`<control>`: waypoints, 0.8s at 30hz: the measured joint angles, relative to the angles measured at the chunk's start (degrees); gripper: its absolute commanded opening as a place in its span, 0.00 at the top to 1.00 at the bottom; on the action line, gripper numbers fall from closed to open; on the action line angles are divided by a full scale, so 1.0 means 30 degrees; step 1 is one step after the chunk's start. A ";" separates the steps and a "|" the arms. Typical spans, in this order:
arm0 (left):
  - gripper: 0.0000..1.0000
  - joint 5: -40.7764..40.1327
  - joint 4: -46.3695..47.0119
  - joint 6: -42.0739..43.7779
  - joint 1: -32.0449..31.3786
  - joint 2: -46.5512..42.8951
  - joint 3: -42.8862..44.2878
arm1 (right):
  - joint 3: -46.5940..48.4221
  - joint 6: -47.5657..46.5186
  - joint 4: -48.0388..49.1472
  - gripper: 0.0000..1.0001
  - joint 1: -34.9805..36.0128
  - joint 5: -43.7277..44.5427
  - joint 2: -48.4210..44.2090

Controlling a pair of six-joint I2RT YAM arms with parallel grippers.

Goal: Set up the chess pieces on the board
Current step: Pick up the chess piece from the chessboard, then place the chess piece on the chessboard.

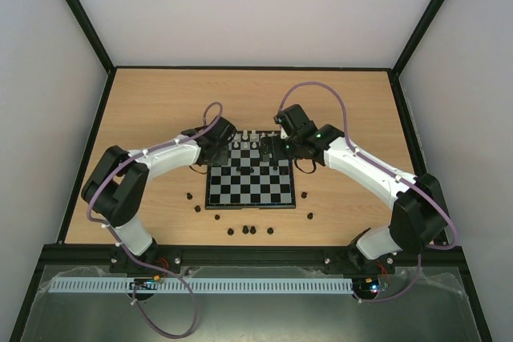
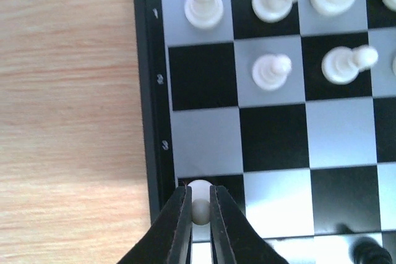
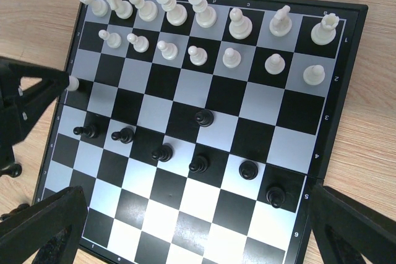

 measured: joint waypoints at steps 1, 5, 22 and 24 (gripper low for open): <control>0.91 0.0000 -0.0007 0.0058 0.0146 0.0044 0.0102 | 0.0000 0.0007 0.0000 0.01 0.0000 0.0000 0.0000; 0.91 -0.0015 -0.0029 0.0459 0.0831 0.0291 0.0940 | 0.0000 0.0000 0.0000 0.01 0.0000 0.0000 0.0000; 0.90 0.0080 -0.0022 0.1413 0.1260 0.2608 0.3198 | 0.0000 0.0000 0.0000 0.01 0.0007 0.0015 0.0007; 0.90 0.0087 -0.0015 0.1472 0.1260 0.2710 0.3286 | 0.0000 0.0000 0.0000 0.02 0.0015 0.0015 0.0007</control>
